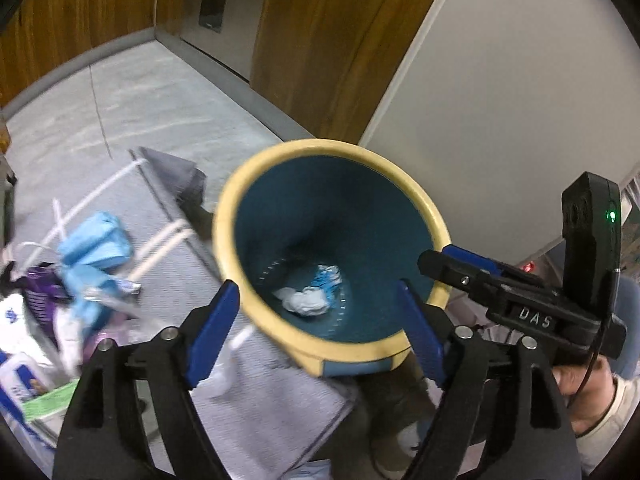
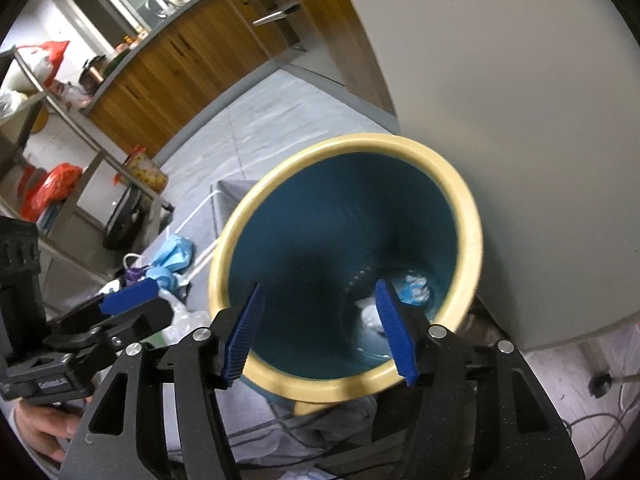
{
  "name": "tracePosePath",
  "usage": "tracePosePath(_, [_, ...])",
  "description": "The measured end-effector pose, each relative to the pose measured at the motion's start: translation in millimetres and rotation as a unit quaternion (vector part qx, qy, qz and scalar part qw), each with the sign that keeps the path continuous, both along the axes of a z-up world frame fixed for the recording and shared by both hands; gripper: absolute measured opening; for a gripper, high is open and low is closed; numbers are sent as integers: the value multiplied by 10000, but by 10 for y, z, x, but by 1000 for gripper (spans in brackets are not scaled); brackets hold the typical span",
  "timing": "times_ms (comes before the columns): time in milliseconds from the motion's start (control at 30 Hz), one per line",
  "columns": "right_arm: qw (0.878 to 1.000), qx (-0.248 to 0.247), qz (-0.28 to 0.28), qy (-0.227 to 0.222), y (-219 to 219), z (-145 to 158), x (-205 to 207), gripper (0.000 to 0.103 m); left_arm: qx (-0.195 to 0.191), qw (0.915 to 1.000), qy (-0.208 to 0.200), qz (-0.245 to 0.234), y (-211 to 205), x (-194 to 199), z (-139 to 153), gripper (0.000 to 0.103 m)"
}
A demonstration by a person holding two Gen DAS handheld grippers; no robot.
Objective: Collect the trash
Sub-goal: 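Grasp the COLTALIN box with the left tool while the right tool grasps the blue mask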
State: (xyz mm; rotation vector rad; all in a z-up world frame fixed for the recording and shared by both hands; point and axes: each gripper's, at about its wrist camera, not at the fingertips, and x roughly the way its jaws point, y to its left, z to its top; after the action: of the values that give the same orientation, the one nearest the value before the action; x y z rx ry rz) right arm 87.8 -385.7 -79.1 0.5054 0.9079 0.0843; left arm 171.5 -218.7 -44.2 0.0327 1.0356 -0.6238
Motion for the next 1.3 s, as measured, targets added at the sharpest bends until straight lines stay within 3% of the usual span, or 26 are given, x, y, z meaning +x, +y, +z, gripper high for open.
tracePosePath(133, [9999, -3, 127, -30, 87, 33, 14, 62, 236, 9996, -183, 8, 224, -65, 86, 84])
tracePosePath(333, [9996, -21, 288, -54, 212, 68, 28, 62, 975, 9944, -417, -48, 630, -107, 68, 86])
tracePosePath(633, [9988, -79, 481, -75, 348, 116, 29, 62, 1623, 9866, -78, -169, 1143, 4, -299, 86])
tracePosePath(733, [9988, -82, 481, -74, 344, 116, 32, 62, 1753, 9840, 24, -314, 1143, 5, -402, 86])
tracePosePath(900, [9987, -83, 496, -76, 355, 128, 41, 62, 2274, 9718, 4, -626, 1067, -107, -521, 84])
tracePosePath(1100, [9983, -78, 570, -106, 428, 148, 55, 62, 2381, 9682, 18, -770, 1093, -275, -483, 63])
tracePosePath(1233, [9977, -91, 657, -121, 511, 158, 65, 62, 2187, 9721, 253, -806, 1177, -369, -528, 39])
tracePosePath(1300, [9974, -97, 703, -129, 549, 164, 69, 62, 2168, 9721, 311, -845, 1191, -427, -568, 35])
